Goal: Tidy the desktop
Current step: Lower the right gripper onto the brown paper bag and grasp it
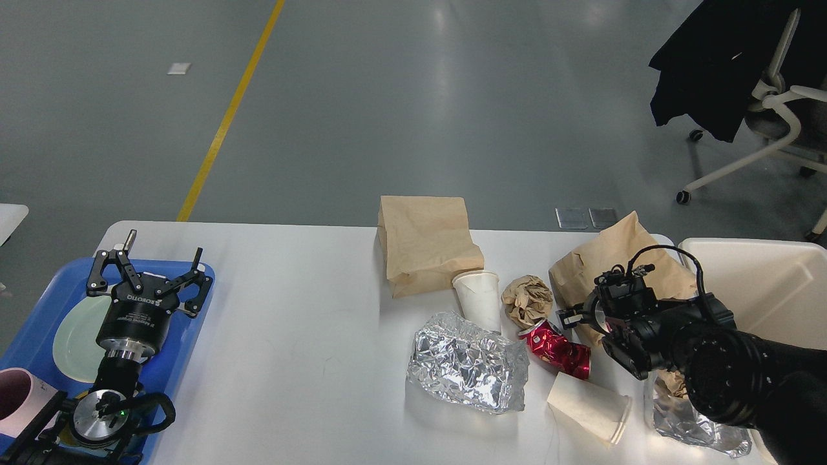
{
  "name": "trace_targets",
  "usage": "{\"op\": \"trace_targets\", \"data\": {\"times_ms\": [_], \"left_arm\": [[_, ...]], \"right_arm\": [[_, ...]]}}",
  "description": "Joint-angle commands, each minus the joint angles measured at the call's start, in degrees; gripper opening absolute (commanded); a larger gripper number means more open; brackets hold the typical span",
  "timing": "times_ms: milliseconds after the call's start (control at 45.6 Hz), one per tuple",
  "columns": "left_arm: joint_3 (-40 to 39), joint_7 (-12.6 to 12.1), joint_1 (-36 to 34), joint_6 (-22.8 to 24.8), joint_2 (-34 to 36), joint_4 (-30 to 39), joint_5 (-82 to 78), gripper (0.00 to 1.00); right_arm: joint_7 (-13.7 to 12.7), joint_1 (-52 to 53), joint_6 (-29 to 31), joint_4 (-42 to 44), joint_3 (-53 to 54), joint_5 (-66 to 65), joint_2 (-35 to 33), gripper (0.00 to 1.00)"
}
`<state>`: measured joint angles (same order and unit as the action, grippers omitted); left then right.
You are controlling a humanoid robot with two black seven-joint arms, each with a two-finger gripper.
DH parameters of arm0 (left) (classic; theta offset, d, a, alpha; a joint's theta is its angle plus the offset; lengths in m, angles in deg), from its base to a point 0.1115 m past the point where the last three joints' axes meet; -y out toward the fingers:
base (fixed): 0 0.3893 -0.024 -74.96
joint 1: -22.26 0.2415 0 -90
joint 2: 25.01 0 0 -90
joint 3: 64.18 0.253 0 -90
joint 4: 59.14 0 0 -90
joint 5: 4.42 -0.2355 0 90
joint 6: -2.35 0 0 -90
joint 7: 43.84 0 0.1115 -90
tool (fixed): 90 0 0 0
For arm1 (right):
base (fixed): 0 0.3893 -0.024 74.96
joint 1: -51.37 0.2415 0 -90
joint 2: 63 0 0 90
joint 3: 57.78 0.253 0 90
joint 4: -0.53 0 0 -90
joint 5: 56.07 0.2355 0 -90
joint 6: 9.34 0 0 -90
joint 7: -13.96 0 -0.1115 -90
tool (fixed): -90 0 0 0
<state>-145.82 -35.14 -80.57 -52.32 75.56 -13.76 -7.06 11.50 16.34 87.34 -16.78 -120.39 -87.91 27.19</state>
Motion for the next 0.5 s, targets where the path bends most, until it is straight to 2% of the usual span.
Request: {"op": "trace_targets", "data": {"times_ms": [0,132,241,483], "left_arm": [[0.0,0.0,0.0,-0.1,0.0,0.0,0.0,0.97],[0.0,0.0,0.0,-0.1,0.0,0.1,0.0,0.97],[0.0,0.0,0.0,0.0,0.0,0.0,0.0,0.97],[0.0,0.0,0.0,0.0,0.0,0.1,0.0,0.97]], "right_arm": [[-0.1,-0.6,-0.1,0.0,0.0,-0.1,0.2,0.48],[-0.9,-1.1,-0.1,0.0,0.1,0.2,0.1,0.15],[-1.2,-1.0,-0.1,0.0,0.5,0.6,0.0,0.02],[-2.8,-0.8,0.7,-0.6,4.9,0.6,-0.1,0.00]]}}
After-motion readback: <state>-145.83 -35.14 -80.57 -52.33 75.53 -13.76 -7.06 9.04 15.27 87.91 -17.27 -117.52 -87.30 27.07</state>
